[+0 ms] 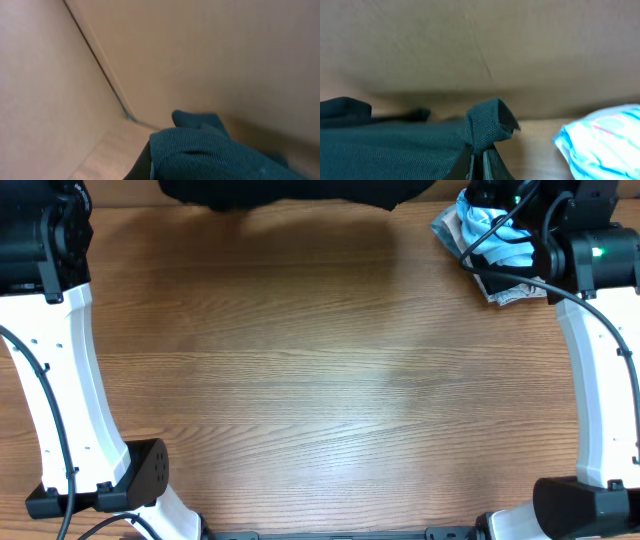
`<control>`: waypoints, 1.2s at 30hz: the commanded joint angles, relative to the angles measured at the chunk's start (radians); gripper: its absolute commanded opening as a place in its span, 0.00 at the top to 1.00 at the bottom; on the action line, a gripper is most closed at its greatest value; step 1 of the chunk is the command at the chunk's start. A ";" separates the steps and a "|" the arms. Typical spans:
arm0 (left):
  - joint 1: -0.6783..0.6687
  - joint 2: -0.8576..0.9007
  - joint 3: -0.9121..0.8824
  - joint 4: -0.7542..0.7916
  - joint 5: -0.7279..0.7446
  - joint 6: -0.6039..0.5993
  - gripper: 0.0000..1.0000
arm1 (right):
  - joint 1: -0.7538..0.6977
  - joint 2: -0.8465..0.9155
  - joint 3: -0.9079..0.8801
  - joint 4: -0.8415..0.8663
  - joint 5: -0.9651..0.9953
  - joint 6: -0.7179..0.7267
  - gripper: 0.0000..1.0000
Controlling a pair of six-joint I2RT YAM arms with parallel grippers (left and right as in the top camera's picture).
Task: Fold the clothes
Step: 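Lower the folded shirt onto the table and release both grippers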
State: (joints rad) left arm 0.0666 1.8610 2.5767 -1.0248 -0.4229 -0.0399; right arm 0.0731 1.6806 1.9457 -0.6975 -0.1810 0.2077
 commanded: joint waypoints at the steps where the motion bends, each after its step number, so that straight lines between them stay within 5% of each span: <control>1: 0.027 0.001 0.023 -0.088 0.063 0.017 0.96 | -0.004 0.069 0.018 -0.042 0.048 -0.007 0.96; 13: 0.026 0.249 0.013 -0.665 0.406 -0.059 0.96 | 0.019 0.198 -0.039 -0.401 -0.015 0.009 0.96; 22: 0.025 0.201 -0.387 -0.658 0.494 -0.042 0.95 | 0.040 0.197 -0.294 -0.493 -0.059 0.086 0.96; 36: 0.004 -0.388 -1.154 -0.365 0.536 -0.135 0.96 | 0.086 0.037 -0.544 -0.632 -0.023 0.168 0.96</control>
State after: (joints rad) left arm 0.0780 1.5383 1.5211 -1.4033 0.0982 -0.1261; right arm 0.1593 1.8038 1.4090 -1.3083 -0.2264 0.3481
